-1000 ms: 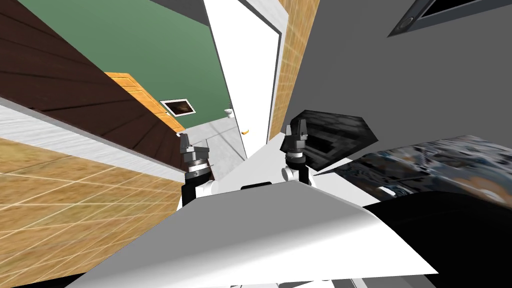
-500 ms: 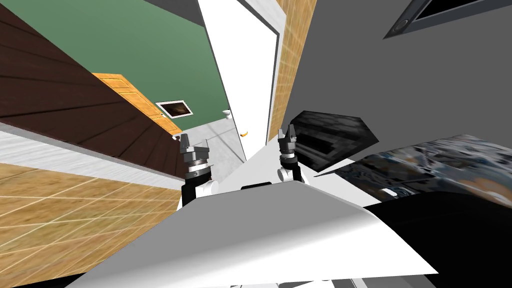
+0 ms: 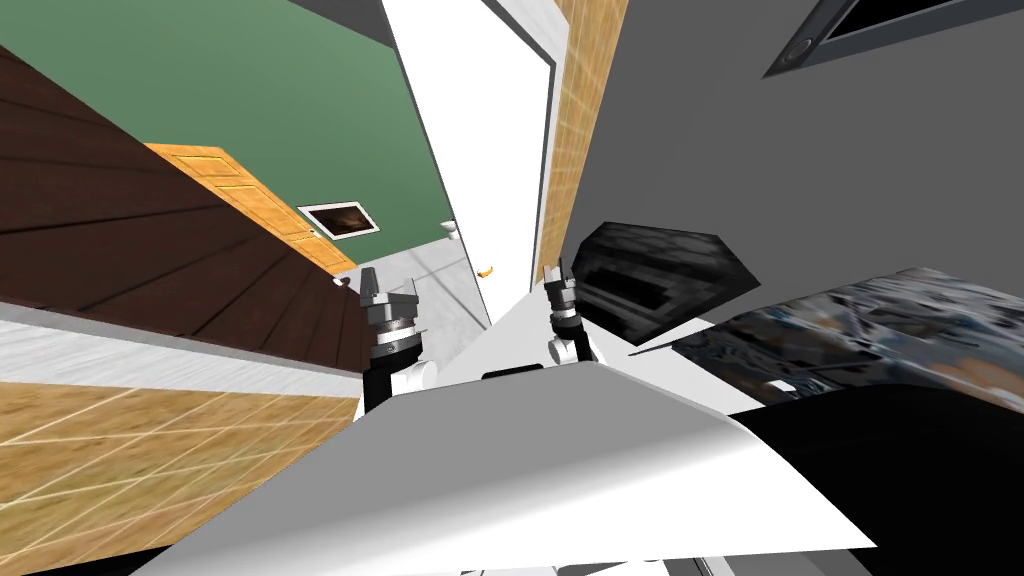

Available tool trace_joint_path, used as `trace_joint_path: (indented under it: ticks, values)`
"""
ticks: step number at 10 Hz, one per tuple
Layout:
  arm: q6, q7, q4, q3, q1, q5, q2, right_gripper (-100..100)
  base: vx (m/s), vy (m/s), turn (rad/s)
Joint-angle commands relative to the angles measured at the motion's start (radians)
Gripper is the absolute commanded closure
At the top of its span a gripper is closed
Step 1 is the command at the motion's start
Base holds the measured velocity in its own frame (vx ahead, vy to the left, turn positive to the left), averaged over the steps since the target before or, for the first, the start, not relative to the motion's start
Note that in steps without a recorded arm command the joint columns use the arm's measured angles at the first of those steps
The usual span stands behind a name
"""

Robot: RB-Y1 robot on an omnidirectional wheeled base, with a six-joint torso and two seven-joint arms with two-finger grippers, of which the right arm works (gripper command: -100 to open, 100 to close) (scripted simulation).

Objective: Push the door open

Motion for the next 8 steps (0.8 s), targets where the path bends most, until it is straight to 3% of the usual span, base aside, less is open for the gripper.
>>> trace_joint_path:
  ticks: [1, 8]
  values:
    - [-0.002, -0.005, 0.037, 0.027, -0.015, 0.000, -0.004, -100, 0.097, -0.003, -0.060]
    - [-0.017, -0.032, 0.206, 0.142, -0.077, -0.005, -0.029, -100, 0.098, 0.007, -0.061]
